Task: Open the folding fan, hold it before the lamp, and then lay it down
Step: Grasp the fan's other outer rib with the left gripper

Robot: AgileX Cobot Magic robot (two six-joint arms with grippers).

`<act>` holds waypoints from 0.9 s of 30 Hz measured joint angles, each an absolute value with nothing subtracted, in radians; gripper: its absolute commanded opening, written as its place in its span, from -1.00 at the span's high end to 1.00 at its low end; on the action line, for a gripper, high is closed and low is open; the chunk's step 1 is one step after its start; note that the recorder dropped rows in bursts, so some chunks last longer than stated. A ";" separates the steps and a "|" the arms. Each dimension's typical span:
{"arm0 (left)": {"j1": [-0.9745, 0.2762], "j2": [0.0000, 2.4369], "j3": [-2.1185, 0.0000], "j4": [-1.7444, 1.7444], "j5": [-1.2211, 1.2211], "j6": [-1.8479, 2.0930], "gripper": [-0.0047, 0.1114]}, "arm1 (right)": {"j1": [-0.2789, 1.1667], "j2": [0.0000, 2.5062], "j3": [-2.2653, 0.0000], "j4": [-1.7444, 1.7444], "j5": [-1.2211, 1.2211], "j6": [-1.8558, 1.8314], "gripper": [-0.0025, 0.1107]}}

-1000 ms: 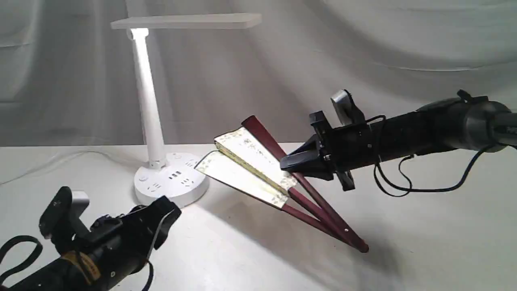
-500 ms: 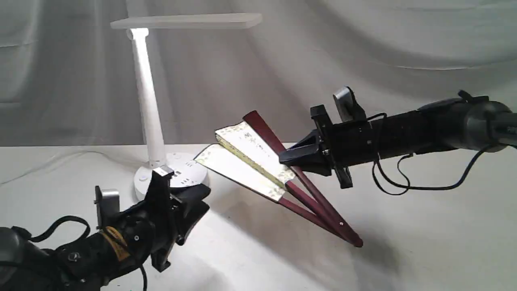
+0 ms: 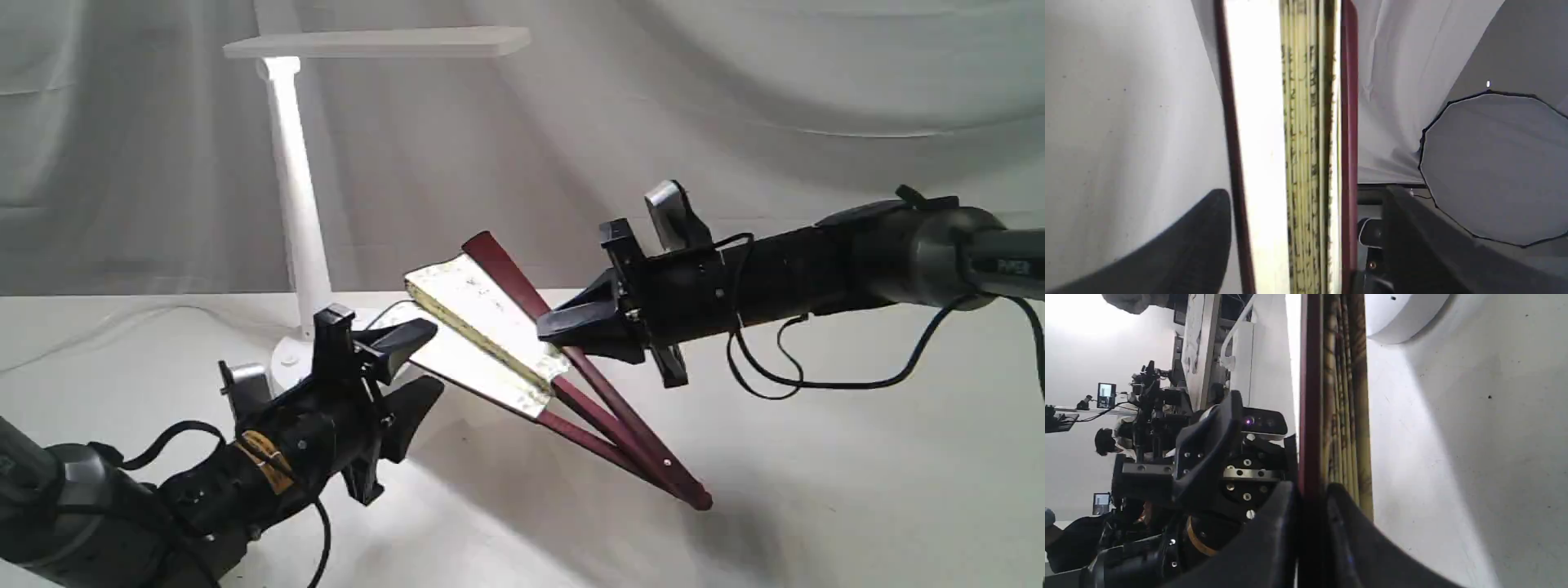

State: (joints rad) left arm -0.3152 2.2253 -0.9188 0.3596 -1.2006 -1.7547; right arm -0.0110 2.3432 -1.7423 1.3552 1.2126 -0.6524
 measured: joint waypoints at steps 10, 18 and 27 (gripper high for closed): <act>-0.315 2.233 -0.948 0.350 -1.148 -1.770 -0.02 | -0.010 2.343 -1.742 1.382 1.213 -0.648 0.96; -0.315 2.289 -0.972 0.350 -1.164 -1.838 0.32 | 0.010 2.343 -1.742 1.383 1.213 -0.644 0.96; -0.315 2.295 -1.001 0.350 -1.204 -1.848 0.34 | 0.025 2.343 -1.742 1.383 1.211 -0.644 0.96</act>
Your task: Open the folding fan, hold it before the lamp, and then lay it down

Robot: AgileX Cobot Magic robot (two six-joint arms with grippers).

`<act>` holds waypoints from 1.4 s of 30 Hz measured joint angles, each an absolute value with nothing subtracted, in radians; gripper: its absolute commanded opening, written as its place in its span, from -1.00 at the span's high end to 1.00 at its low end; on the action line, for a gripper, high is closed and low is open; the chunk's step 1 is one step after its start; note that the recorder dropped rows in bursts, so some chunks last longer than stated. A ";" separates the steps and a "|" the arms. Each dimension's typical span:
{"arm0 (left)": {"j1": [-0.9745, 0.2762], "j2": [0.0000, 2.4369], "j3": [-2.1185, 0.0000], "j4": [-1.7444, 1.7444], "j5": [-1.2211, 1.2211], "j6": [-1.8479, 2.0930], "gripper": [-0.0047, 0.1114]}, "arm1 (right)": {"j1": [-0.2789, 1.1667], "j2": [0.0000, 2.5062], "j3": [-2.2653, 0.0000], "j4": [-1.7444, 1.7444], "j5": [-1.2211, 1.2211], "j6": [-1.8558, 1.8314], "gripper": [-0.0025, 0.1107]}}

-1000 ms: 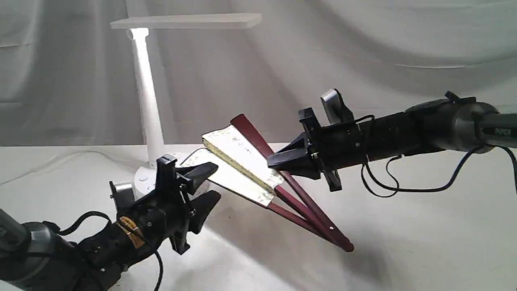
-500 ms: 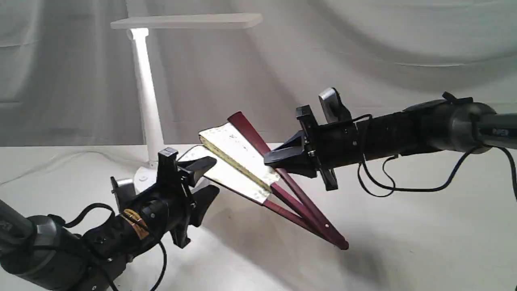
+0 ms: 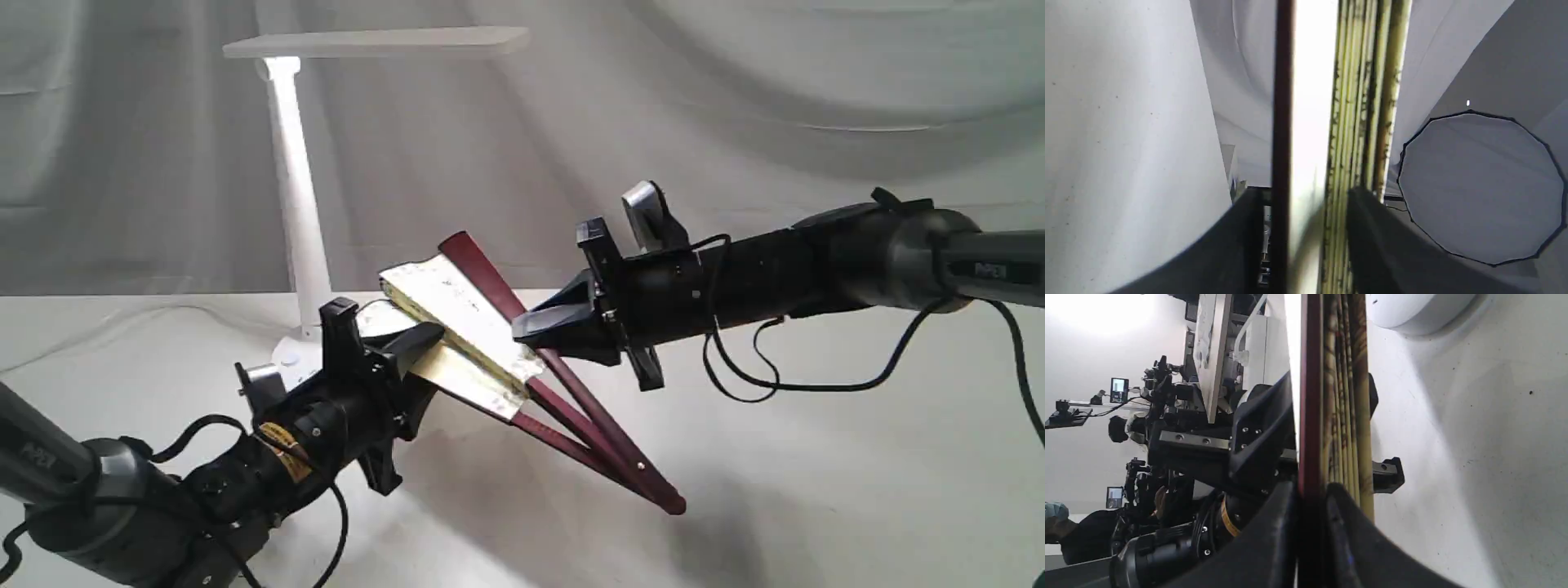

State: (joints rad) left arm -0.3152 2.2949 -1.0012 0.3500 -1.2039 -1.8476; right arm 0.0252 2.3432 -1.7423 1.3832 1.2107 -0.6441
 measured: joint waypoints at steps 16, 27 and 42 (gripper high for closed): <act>-0.313 2.295 -1.001 0.392 -1.205 -1.876 0.92 | 0.029 2.343 -1.742 1.365 1.209 -0.595 0.56; -0.313 2.295 -1.001 0.476 -1.205 -1.894 0.92 | 0.029 2.343 -1.742 1.357 1.214 -0.595 0.28; -0.313 2.295 -1.001 0.630 -1.205 -1.924 0.92 | 0.007 2.419 -1.742 1.413 1.214 -0.586 0.41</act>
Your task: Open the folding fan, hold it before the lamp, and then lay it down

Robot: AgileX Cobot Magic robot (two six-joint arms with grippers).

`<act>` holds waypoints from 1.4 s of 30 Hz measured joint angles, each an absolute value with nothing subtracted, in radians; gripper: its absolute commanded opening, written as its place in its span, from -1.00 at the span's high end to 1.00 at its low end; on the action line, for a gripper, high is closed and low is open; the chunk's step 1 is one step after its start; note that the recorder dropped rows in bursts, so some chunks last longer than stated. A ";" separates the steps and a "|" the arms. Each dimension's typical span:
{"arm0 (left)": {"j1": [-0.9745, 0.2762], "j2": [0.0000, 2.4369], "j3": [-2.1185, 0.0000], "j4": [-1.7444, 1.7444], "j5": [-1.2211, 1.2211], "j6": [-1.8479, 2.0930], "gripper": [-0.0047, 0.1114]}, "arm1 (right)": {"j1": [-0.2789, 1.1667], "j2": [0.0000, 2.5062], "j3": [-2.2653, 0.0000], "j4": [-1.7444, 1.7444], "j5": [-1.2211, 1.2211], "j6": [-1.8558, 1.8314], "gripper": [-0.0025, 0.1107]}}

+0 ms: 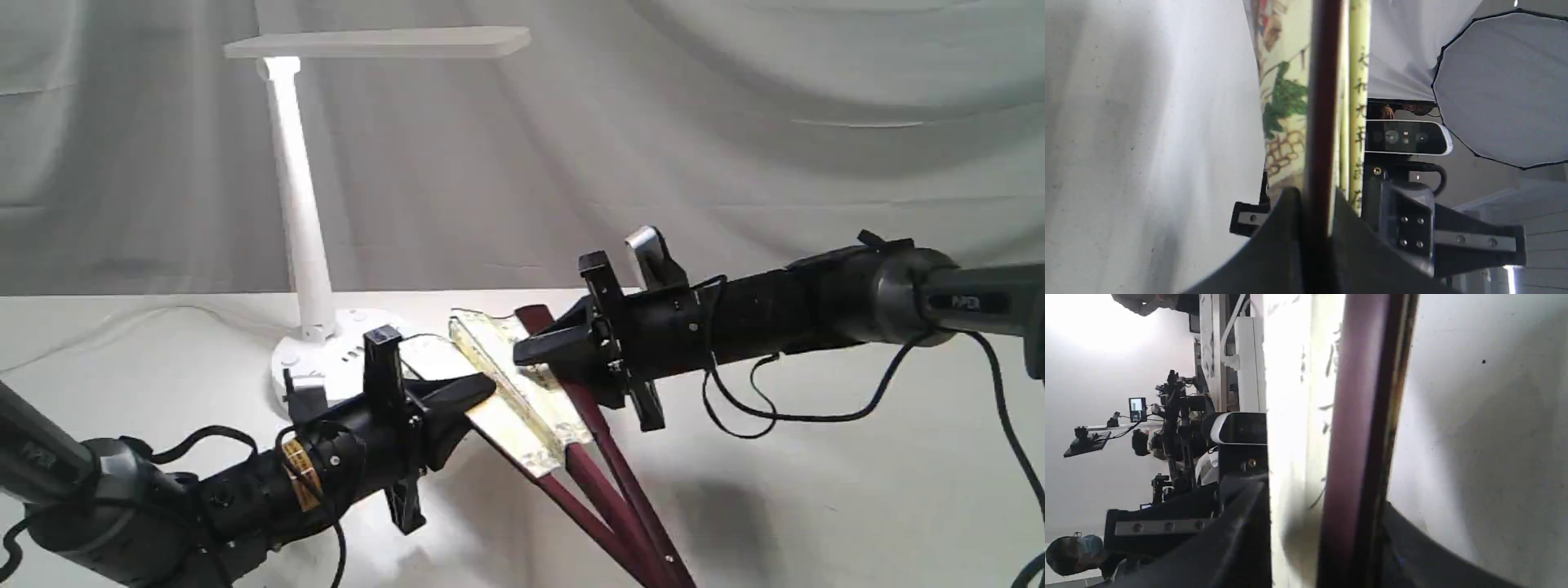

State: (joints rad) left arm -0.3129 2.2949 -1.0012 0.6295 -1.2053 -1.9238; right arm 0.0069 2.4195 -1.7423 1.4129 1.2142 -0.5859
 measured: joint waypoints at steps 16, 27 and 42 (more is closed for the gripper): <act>-0.313 2.303 -1.056 0.633 -1.197 -1.926 0.92 | -0.019 2.419 -1.742 1.443 1.214 -0.599 0.76; -0.313 2.303 -1.077 0.667 -1.194 -1.945 0.92 | -0.019 2.419 -1.742 1.440 1.214 -0.603 0.47; -0.313 2.303 -1.077 0.688 -1.190 -1.943 0.92 | -0.021 2.419 -1.742 1.448 1.216 -0.625 0.96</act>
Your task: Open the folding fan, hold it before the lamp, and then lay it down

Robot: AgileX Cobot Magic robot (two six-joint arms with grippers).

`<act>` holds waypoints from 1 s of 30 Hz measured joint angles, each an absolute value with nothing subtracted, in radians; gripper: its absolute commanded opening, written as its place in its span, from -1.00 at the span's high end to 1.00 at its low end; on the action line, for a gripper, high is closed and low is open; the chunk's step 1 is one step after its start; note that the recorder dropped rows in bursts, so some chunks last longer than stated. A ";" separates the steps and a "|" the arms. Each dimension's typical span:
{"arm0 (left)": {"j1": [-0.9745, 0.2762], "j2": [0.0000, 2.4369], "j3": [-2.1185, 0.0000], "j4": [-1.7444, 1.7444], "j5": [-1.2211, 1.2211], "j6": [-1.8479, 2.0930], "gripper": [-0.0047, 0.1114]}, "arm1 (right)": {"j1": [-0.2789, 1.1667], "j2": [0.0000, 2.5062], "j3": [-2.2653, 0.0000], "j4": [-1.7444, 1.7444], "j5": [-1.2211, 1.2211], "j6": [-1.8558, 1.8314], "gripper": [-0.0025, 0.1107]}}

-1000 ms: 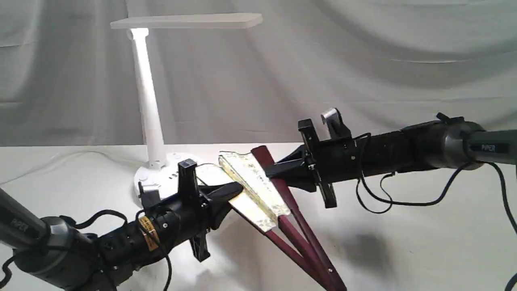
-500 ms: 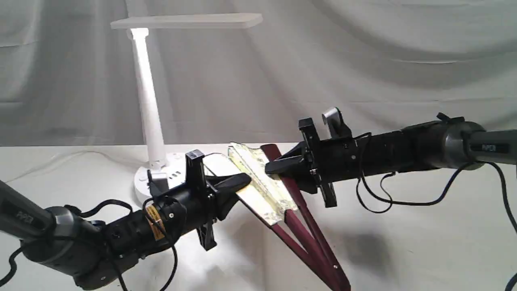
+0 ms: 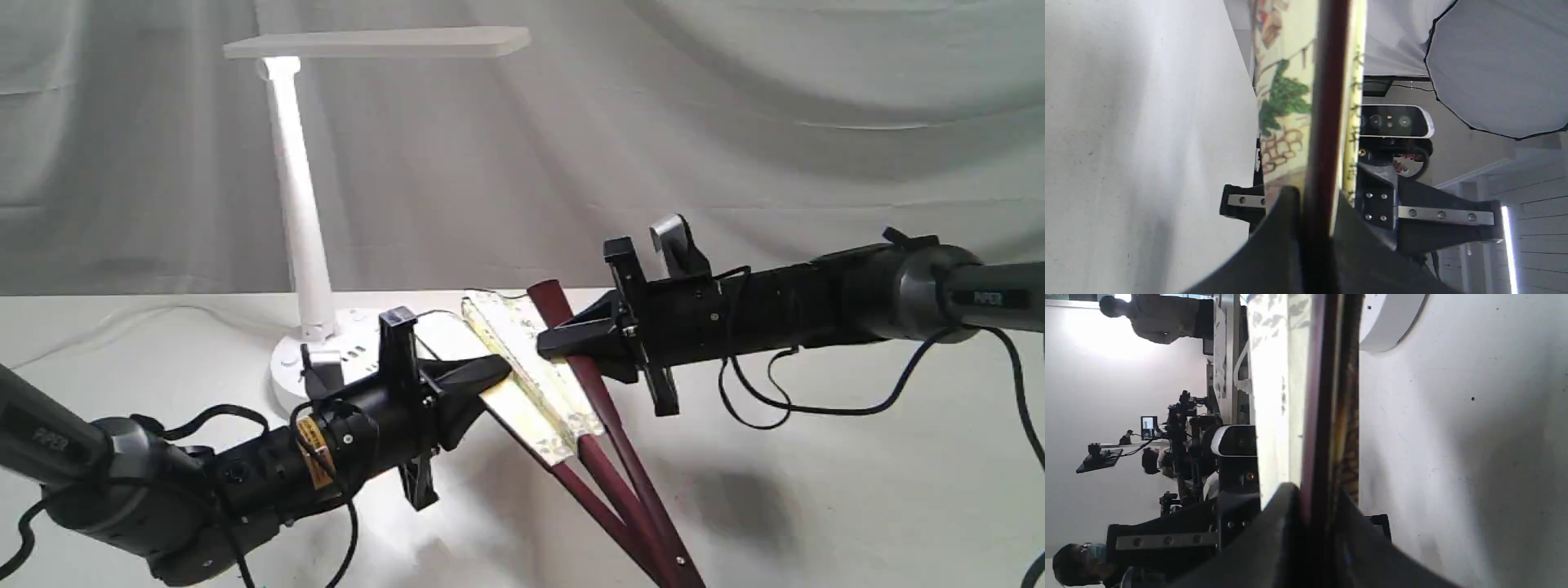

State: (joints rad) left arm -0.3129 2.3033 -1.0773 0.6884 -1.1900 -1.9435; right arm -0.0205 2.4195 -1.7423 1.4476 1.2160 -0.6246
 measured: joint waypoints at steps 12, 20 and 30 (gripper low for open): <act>-0.313 2.303 -1.080 0.647 -1.190 -1.939 0.92 | -0.088 2.419 -1.742 1.463 1.218 -0.619 0.96; -0.319 2.303 -1.082 0.606 -1.190 -1.936 0.92 | -0.135 2.419 -1.742 1.471 1.215 -0.608 0.96; -0.364 2.303 -1.082 0.577 -1.175 -1.944 0.92 | -0.206 2.408 -1.742 1.389 1.225 -0.577 0.96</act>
State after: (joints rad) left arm -0.3644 2.3033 -1.0819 0.5773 -1.1746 -1.9438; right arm -0.2063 2.4082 -1.7423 1.3891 1.2255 -0.5768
